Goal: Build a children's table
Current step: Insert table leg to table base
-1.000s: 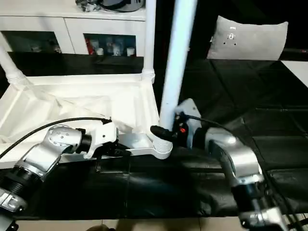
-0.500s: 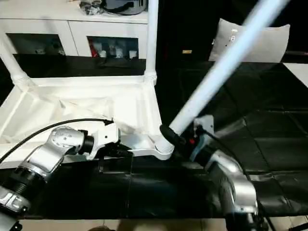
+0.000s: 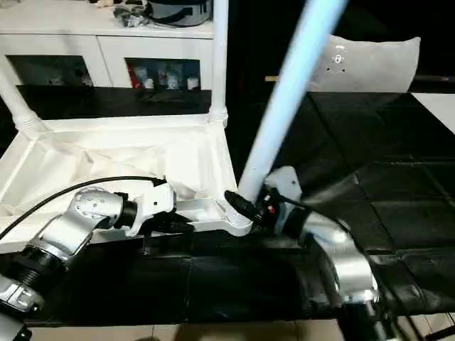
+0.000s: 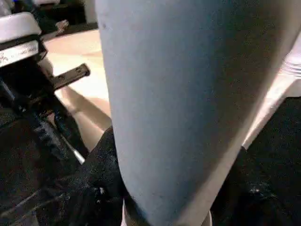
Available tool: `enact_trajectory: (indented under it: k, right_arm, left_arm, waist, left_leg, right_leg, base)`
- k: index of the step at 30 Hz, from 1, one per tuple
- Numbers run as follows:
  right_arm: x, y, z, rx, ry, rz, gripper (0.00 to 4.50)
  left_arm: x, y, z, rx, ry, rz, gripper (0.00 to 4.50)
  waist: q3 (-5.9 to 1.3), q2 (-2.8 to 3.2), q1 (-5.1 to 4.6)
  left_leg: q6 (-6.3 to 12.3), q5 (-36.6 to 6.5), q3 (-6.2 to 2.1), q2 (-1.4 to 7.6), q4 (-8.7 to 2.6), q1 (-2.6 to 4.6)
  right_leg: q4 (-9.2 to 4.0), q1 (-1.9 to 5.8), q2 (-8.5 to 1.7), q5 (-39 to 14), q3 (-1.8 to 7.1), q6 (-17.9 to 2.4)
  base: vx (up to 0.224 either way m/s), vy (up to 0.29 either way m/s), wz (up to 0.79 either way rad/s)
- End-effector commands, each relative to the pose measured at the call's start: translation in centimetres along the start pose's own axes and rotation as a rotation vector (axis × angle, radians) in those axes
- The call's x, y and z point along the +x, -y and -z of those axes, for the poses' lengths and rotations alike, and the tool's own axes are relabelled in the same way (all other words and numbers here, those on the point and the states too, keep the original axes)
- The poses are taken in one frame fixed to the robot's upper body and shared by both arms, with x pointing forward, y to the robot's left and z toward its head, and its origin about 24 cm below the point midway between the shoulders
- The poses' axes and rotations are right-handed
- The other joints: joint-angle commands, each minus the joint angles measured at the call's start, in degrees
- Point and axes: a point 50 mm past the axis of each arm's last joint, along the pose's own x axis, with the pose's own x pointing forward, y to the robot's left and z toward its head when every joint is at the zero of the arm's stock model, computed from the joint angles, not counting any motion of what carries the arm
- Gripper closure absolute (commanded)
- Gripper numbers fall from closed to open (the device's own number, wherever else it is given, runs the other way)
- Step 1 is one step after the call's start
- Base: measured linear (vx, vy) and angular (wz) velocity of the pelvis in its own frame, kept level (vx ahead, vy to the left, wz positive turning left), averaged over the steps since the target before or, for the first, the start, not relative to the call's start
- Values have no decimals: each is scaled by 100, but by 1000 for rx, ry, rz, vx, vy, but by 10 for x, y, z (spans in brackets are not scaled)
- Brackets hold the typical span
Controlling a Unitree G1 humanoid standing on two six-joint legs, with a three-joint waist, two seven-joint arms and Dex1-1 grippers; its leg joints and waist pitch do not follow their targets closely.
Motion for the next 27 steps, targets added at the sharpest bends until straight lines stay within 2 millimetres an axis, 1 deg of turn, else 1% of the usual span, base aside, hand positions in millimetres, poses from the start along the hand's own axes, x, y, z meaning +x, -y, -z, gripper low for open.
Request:
enact_trajectory:
  k: [1,2,3,4,6,7,8,11,13,17,18,19,20,21,22,23,25,26,27]
  right_arm:
    - [-5,-12,49,124,-237,-50,261]
    - [-5,-14,50,129,-249,-72,261]
    - [-5,-15,50,135,-255,-86,261]
    - [-5,-16,52,145,-264,-100,261]
    - [-4,-17,52,149,-267,-101,261]
    - [-3,-17,53,156,-275,-108,261]
    - [-2,-17,54,156,-277,-109,261]
    - [1,-16,54,154,-284,-107,261]
    - [2,-16,54,152,-287,-105,261]
    - [8,-19,52,160,-276,-79,261]
    - [8,-19,52,160,-276,-78,261]
    - [9,-20,52,160,-271,-73,261]
    - [10,-21,52,163,-263,-67,261]
    - [11,-21,52,166,-259,-56,261]
    - [12,-21,52,167,-257,-45,261]
    - [13,-21,52,167,-257,-37,261]
    - [13,-21,52,171,-256,-23,261]
    - [14,-21,52,174,-254,-8,261]
    - [16,-19,51,176,-251,27,261]
  left_arm:
    - [-3,-4,-4,43,-24,19,450]
    - [-5,-6,-4,46,-29,19,450]
    - [-6,-7,-4,47,-32,18,450]
    - [-7,-9,-4,48,-34,18,450]
    - [-8,-10,-4,48,-35,17,450]
    - [-10,-12,-5,50,-38,18,450]
    - [-10,-13,-5,51,-39,18,450]
    - [-12,-17,-7,57,-43,19,450]
    - [-13,-20,-8,58,-41,15,450]
    - [-14,-29,-12,57,-38,-8,450]
    - [-14,-29,-12,57,-38,-8,450]
    - [-15,-30,-12,58,-39,-11,450]
    - [-15,-31,-12,57,-37,-13,450]
    - [-15,-30,-11,53,-33,-14,450]
    - [-15,-29,-11,45,-24,-11,450]
    - [-15,-28,-10,39,-19,-9,450]
    - [-16,-26,-10,29,-8,-6,450]
    - [-16,-23,-9,20,-1,-7,450]
    - [-15,-18,-7,5,-1,-18,450]
  waist:
    - [-219,21,36]
    - [-226,22,43]
    - [-226,23,45]
    - [-238,47,49]
    - [-241,31,43]
    - [-237,59,43]
    - [-233,45,35]
    - [-200,31,26]
    - [-198,26,26]
    - [-192,42,34]
    - [-196,39,34]
    - [-187,44,25]
    - [-191,49,31]
    - [-183,58,25]
    - [-183,72,26]
    - [-176,58,16]
    - [-171,63,21]
    - [-163,58,13]
    - [-163,80,20]
  left_leg:
    - [-84,-1607,-197,430,-508,53]
    - [-68,-1542,-194,432,-508,51]
    - [-58,-1530,-192,431,-508,50]
    - [-50,-1486,-194,426,-509,55]
    - [-64,-1505,-193,439,-519,59]
    - [-80,-1571,-192,436,-521,67]
    - [-89,-1615,-188,429,-521,68]
    - [-150,-1863,-199,431,-540,78]
    - [-212,-2029,-214,439,-554,95]
    - [-244,-2059,-224,447,-571,94]
    - [-252,-2070,-222,447,-572,100]
    - [-275,-2121,-231,448,-583,88]
    - [-292,-2178,-235,456,-585,102]
    - [-308,-2217,-240,456,-593,96]
    - [-323,-2251,-244,459,-599,98]
    - [-337,-2316,-248,460,-604,93]
    - [-357,-2397,-251,461,-604,111]
    - [-359,-2446,-258,456,-611,103]
    - [-382,-2463,-269,466,-620,102]
  right_leg:
    - [-533,102,-533,-1204,273,-1248]
    - [-524,111,-537,-1037,270,-1282]
    - [-520,111,-533,-977,267,-1297]
    - [-508,120,-526,-844,259,-1323]
    - [-502,127,-529,-663,253,-1384]
    - [-509,119,-529,-681,254,-1406]
    - [-517,118,-525,-736,253,-1407]
    - [-555,104,-544,-1213,262,-1366]
    - [-588,84,-557,-1646,278,-1250]
    - [-596,64,-560,-1682,284,-1204]
    - [-598,58,-559,-1686,284,-1199]
    - [-595,59,-557,-1704,281,-1194]
    - [-599,52,-566,-1747,285,-1184]
    - [-602,46,-567,-1778,287,-1178]
    - [-602,44,-569,-1802,287,-1171]
    - [-611,40,-570,-1875,290,-1150]
    - [-622,17,-579,-2031,300,-1117]
    - [-638,17,-583,-2144,301,-1095]
    - [-625,18,-593,-2158,304,-1092]
  base:
    - [0,0,0]
    - [0,0,0]
    - [0,0,0]
    - [0,0,0]
    - [0,0,0]
    - [0,0,0]
    - [0,0,0]
    - [0,0,0]
    - [0,0,0]
    - [0,0,0]
    - [0,0,0]
    - [0,0,0]
    - [0,0,0]
    - [0,0,0]
    - [0,0,0]
    - [0,0,0]
    - [0,0,0]
    - [0,0,0]
    - [0,0,0]
